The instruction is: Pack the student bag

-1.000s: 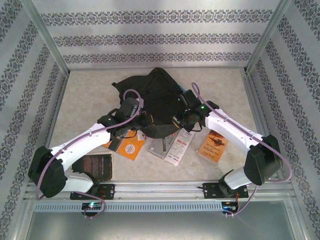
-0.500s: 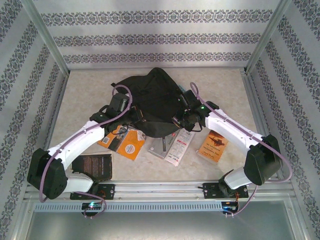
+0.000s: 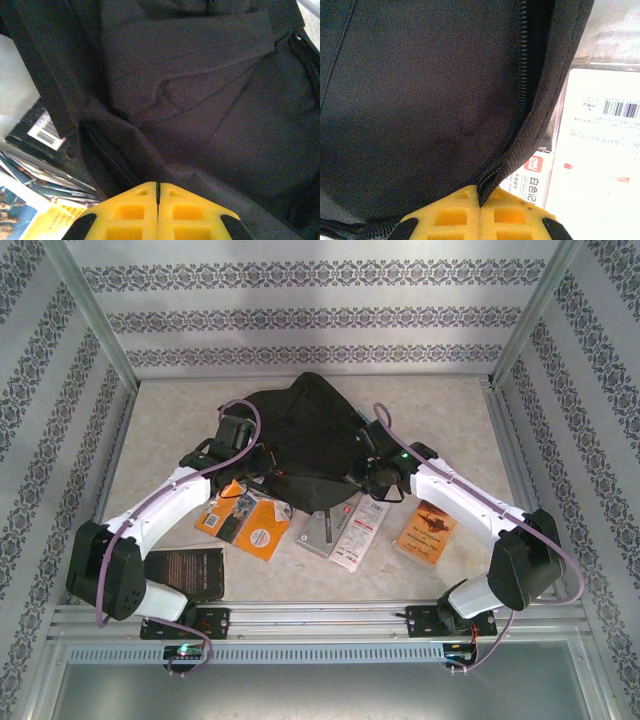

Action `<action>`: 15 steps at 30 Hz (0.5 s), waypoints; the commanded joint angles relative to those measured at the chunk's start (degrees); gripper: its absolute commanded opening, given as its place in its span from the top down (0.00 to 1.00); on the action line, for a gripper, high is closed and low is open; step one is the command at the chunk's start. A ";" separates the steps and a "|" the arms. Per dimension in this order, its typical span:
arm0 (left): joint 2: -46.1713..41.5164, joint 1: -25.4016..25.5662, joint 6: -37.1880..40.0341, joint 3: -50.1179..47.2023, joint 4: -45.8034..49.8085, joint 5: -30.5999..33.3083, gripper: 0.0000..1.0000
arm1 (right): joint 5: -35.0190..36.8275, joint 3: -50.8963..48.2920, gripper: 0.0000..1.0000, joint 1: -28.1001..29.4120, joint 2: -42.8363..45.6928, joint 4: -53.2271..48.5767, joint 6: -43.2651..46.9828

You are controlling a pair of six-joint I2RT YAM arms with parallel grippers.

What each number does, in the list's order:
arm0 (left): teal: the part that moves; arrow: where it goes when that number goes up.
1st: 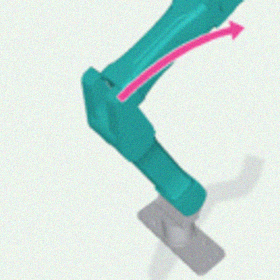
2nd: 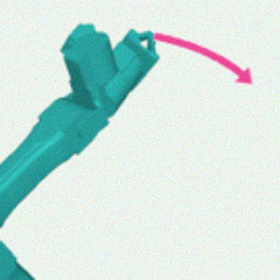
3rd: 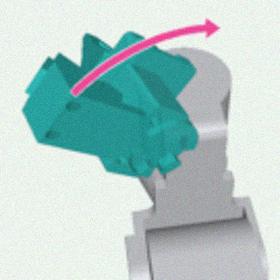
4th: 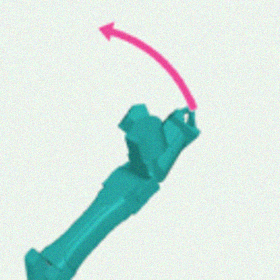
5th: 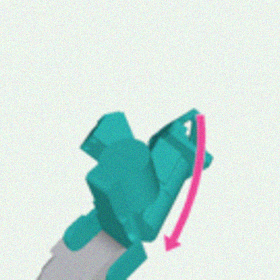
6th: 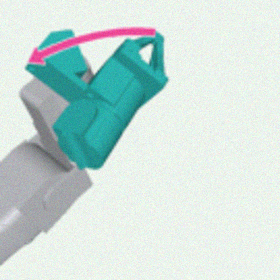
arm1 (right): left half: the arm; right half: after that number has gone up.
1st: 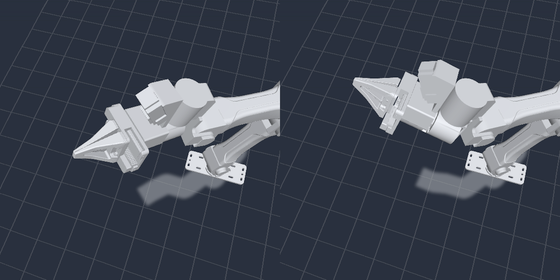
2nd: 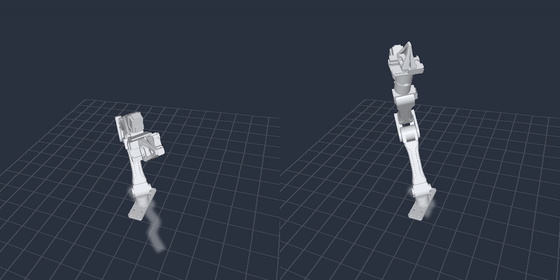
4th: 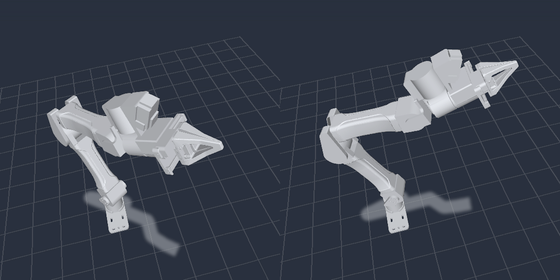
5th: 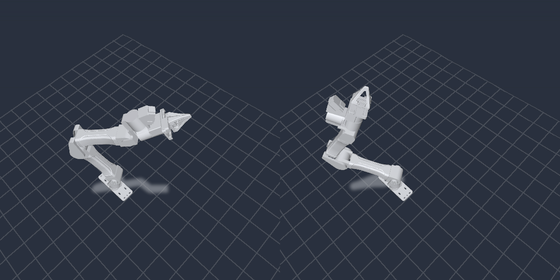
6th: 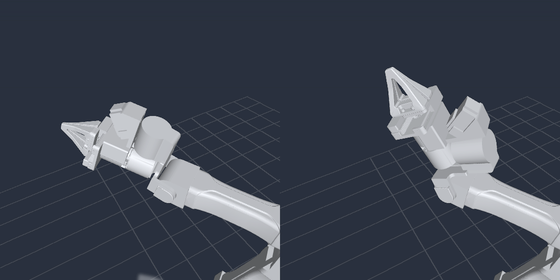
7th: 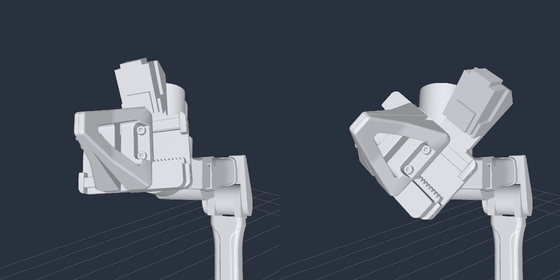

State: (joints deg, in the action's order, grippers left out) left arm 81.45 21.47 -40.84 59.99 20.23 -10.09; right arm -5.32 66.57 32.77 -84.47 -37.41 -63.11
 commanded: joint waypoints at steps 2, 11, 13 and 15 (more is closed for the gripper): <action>0.70 -2.77 4.52 3.01 2.08 6.83 1.00 | 6.01 0.31 1.00 -0.53 0.54 -2.97 5.84; 4.04 -2.40 8.10 9.18 3.66 3.44 1.00 | 6.05 4.98 1.00 2.74 -2.86 -2.49 15.82; 4.72 -2.40 9.37 10.32 5.22 5.56 1.00 | 7.12 5.84 1.00 3.18 -3.17 -3.49 17.16; 5.55 -2.38 10.73 11.22 6.97 7.48 1.00 | 7.44 5.90 1.00 3.52 -3.23 -3.55 18.39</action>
State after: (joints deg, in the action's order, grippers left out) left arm 86.00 20.14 -34.15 68.64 23.73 -7.25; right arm -1.74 70.61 35.88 -87.33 -38.44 -49.41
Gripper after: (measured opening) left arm 0.062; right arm 0.040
